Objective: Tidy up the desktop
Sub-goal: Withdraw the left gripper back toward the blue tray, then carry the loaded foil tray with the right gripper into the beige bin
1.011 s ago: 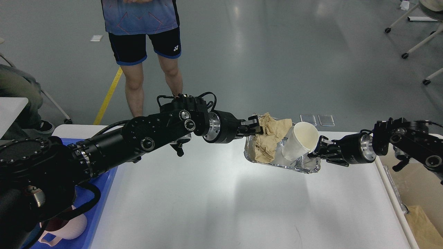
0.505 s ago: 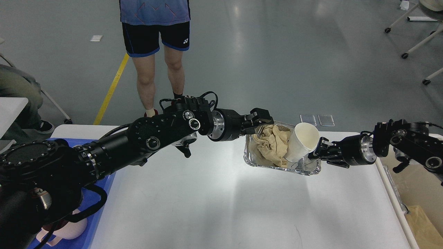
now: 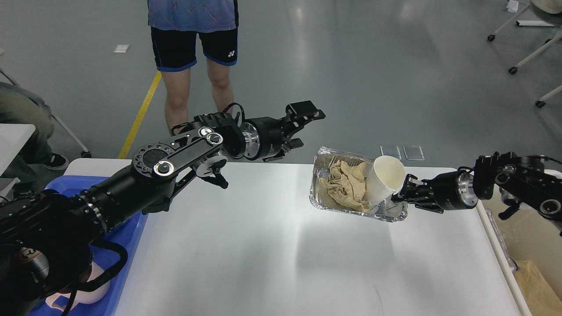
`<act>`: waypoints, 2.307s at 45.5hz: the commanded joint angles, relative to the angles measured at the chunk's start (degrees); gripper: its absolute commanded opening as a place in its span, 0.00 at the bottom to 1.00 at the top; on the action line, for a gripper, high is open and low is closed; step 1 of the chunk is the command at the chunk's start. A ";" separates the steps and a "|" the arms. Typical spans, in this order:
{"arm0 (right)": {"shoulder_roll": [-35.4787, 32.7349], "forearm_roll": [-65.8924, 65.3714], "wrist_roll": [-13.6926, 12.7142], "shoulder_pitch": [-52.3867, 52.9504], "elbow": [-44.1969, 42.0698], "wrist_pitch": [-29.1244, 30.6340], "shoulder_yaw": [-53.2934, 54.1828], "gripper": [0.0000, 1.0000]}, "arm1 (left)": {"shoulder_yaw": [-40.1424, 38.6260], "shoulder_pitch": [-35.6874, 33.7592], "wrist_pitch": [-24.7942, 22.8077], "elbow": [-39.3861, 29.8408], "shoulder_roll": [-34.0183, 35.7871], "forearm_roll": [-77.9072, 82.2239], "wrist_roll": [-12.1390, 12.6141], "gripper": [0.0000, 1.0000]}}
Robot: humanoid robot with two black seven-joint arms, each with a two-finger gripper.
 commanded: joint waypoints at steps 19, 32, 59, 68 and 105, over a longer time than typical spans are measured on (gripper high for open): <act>0.08 0.00 -0.09 0.01 -0.12 -0.12 0.01 0.00 | -38.46 23.44 0.70 -0.18 1.68 -11.43 -6.87 0.96; 0.17 0.00 -0.18 0.01 -0.30 -1.09 0.01 0.00 | -45.33 29.69 0.70 -0.18 2.38 -16.36 -8.63 0.96; -8.70 1.84 0.00 -11.32 -2.50 -2.05 15.90 0.00 | -45.50 34.35 0.61 -0.18 3.08 -16.45 -8.72 0.96; -13.36 5.27 0.17 -23.36 -2.58 -2.05 27.42 0.00 | -45.42 34.96 0.61 -0.18 2.99 -16.45 -8.72 0.96; -13.90 20.74 -0.44 -35.94 -28.25 -8.64 35.95 0.00 | -44.63 36.81 0.43 -0.18 2.55 -16.45 -8.72 0.96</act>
